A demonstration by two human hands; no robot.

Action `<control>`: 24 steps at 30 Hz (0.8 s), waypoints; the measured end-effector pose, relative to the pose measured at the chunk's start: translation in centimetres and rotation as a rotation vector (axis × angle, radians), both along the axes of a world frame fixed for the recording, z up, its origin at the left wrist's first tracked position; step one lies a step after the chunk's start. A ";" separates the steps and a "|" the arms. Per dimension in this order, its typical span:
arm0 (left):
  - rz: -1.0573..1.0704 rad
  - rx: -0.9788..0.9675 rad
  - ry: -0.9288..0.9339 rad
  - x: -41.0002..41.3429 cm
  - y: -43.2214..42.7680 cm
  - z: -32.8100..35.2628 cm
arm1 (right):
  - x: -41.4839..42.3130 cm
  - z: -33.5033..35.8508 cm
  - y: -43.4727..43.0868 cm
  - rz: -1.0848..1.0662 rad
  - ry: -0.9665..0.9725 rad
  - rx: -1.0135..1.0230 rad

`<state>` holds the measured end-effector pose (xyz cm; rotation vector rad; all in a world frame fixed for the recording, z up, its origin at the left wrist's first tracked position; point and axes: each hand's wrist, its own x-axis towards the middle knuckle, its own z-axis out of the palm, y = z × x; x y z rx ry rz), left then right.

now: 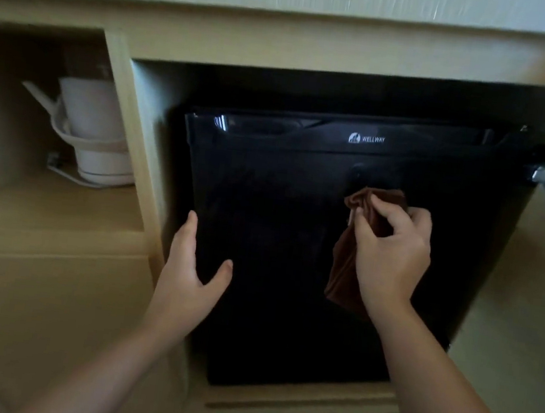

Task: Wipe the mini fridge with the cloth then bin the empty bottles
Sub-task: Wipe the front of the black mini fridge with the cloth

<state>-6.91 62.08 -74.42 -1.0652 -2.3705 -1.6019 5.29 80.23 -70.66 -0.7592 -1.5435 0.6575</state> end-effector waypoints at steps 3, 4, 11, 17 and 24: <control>0.053 0.133 -0.029 0.0 1.4 2.1 | -1.7 1.7 -1.0 -0.022 0.048 0.112; 0.074 0.174 -0.030 0.2 2.0 2.7 | -2.3 1.8 -1.3 -0.036 0.056 0.134; 0.189 0.233 0.049 1.5 4.6 4.2 | -2.9 1.3 -1.2 -0.055 0.082 0.266; 0.131 0.129 0.152 0.4 3.0 3.3 | -2.6 -1.7 -2.5 0.025 -0.168 0.404; 0.070 0.020 0.209 -0.3 1.8 3.8 | 0.1 -1.4 1.6 0.115 0.106 0.218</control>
